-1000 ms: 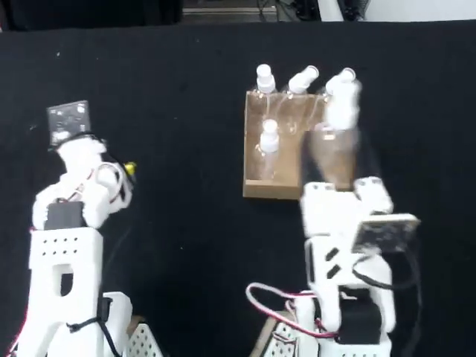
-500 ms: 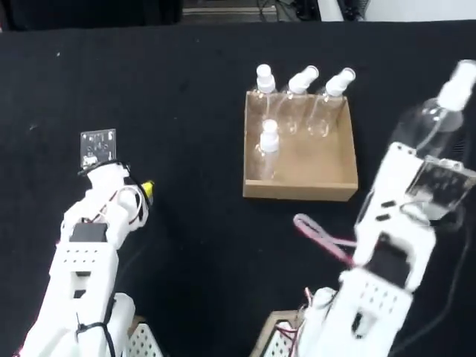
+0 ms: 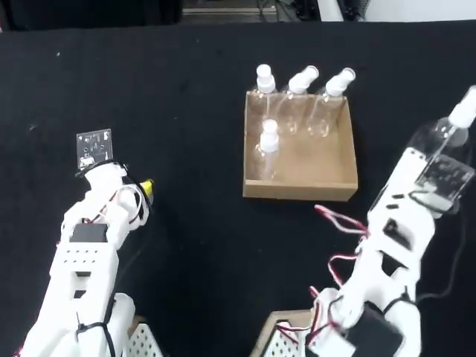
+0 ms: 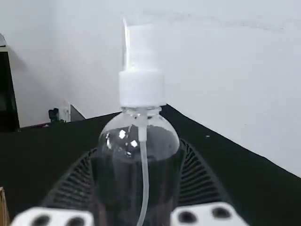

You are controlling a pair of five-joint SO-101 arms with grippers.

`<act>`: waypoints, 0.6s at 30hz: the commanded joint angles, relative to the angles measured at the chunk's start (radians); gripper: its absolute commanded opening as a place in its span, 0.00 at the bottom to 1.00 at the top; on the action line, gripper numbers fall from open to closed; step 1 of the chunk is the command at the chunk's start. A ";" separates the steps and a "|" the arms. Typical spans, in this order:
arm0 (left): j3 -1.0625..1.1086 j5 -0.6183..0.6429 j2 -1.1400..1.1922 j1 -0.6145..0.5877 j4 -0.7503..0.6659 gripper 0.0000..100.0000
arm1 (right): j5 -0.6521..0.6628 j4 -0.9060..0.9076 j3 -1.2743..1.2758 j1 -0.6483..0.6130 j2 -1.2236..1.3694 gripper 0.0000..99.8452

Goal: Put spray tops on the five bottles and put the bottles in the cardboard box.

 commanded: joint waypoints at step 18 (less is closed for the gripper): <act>0.010 0.009 -0.009 0.012 -0.023 0.19 | -0.002 -0.827 -0.108 0.060 0.754 0.01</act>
